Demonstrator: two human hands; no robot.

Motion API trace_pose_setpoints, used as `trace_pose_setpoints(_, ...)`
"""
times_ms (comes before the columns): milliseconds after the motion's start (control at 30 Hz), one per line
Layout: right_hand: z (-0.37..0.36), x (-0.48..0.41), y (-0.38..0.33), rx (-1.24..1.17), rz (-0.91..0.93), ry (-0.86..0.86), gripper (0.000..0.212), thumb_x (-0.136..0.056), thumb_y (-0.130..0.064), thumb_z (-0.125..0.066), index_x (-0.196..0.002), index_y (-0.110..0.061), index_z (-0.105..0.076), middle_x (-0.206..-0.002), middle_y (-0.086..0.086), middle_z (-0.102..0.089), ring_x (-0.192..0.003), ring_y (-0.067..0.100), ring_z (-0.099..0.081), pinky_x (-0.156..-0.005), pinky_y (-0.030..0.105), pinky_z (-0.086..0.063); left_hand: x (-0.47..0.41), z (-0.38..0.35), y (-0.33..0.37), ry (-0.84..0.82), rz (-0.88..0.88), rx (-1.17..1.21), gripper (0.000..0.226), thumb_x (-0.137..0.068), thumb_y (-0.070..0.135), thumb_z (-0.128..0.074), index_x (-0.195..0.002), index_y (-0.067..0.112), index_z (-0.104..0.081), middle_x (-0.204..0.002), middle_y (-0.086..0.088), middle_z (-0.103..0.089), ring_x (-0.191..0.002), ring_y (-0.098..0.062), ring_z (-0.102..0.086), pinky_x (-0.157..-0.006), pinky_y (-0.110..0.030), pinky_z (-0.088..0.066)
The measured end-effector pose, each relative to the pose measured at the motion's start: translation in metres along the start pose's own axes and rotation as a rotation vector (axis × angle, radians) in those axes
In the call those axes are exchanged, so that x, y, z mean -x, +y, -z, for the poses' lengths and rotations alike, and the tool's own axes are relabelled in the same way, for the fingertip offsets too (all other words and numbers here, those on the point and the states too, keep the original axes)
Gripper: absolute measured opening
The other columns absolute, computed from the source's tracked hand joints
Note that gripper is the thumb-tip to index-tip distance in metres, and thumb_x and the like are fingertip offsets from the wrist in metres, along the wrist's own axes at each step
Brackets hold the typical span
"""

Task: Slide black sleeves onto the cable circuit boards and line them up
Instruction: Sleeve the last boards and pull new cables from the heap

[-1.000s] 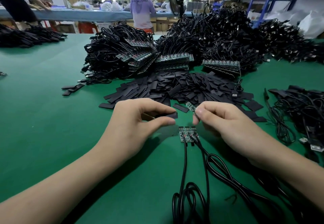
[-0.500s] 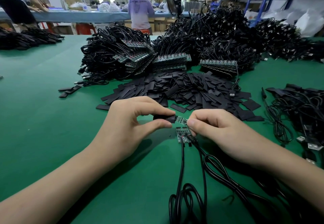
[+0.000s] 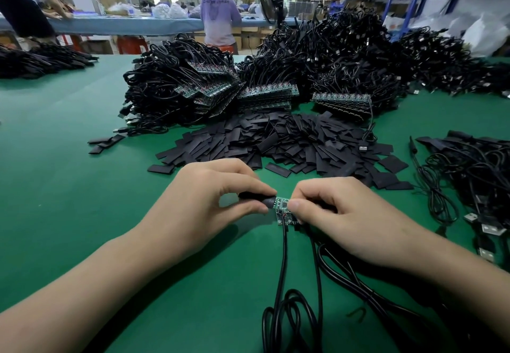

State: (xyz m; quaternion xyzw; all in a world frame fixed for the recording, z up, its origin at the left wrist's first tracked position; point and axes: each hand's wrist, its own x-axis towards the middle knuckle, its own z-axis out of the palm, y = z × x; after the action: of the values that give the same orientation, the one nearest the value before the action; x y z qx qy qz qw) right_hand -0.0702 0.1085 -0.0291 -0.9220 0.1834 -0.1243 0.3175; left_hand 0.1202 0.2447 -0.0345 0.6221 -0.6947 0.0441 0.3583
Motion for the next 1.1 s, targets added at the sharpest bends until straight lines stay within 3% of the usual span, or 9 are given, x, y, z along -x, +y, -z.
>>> trace_pose_setpoints(100,0.002,-0.002,0.003,-0.076,-0.023,-0.023,0.033,-0.099,-0.039,-0.055,-0.075,-0.019,-0.063,-0.064,-0.003,-0.048,-0.060,0.006,-0.041,-0.062,0.034,-0.035,-0.001,0.001,0.000,0.002,-0.034,-0.006,0.020,-0.083,0.030,-0.080,-0.102,0.023,-0.082,-0.095,0.013,-0.072,-0.083,-0.003,-0.069,-0.077,-0.027,-0.056)
trace_pose_setpoints(200,0.003,-0.004,0.005,-0.136,-0.024,-0.045,0.033,-0.103,-0.036,-0.054,-0.077,-0.018,-0.064,-0.069,0.008,-0.047,-0.064,0.013,-0.040,-0.066,0.040,-0.034,-0.002,0.002,-0.001,0.010,-0.050,0.003,0.020,-0.083,0.028,-0.080,-0.102,0.022,-0.082,-0.095,0.011,-0.072,-0.083,-0.004,-0.069,-0.076,-0.028,-0.056)
trace_pose_setpoints(333,0.003,-0.003,0.004,-0.155,-0.021,-0.050,0.033,-0.104,-0.035,-0.054,-0.077,-0.019,-0.064,-0.071,0.014,-0.045,-0.064,0.016,-0.038,-0.066,0.039,-0.032,-0.001,0.003,-0.001,0.019,-0.039,0.029,0.020,-0.082,0.024,-0.083,-0.102,0.021,-0.082,-0.094,0.010,-0.073,-0.083,-0.007,-0.070,-0.077,-0.030,-0.057)
trace_pose_setpoints(467,0.001,-0.001,0.002,-0.097,-0.020,-0.035,0.032,-0.100,-0.040,-0.054,-0.074,-0.024,-0.063,-0.064,-0.005,-0.047,-0.061,0.008,-0.040,-0.062,0.033,-0.033,-0.001,0.004,-0.002,-0.014,-0.047,0.041,0.021,-0.080,0.022,-0.085,-0.101,0.020,-0.082,-0.092,0.008,-0.073,-0.082,-0.008,-0.070,-0.075,-0.032,-0.057)
trace_pose_setpoints(767,0.003,-0.002,0.004,-0.155,-0.022,-0.058,0.032,-0.103,-0.035,-0.054,-0.074,-0.025,-0.065,-0.065,-0.007,-0.046,-0.061,0.008,-0.039,-0.064,0.034,-0.032,-0.003,0.006,-0.001,-0.002,-0.074,0.008,0.021,-0.082,0.027,-0.082,-0.102,0.021,-0.082,-0.092,0.008,-0.071,-0.081,-0.009,-0.069,-0.073,-0.034,-0.057)
trace_pose_setpoints(1100,-0.003,-0.002,0.005,-0.145,0.054,0.001,0.021,-0.098,-0.039,-0.058,-0.084,-0.029,-0.070,-0.067,-0.009,-0.059,-0.062,0.004,-0.048,-0.061,0.028,-0.037,-0.001,-0.007,0.006,0.015,0.023,0.106,0.022,-0.082,0.032,-0.079,-0.103,0.023,-0.081,-0.088,0.010,-0.071,-0.083,-0.006,-0.068,-0.078,-0.022,-0.052)
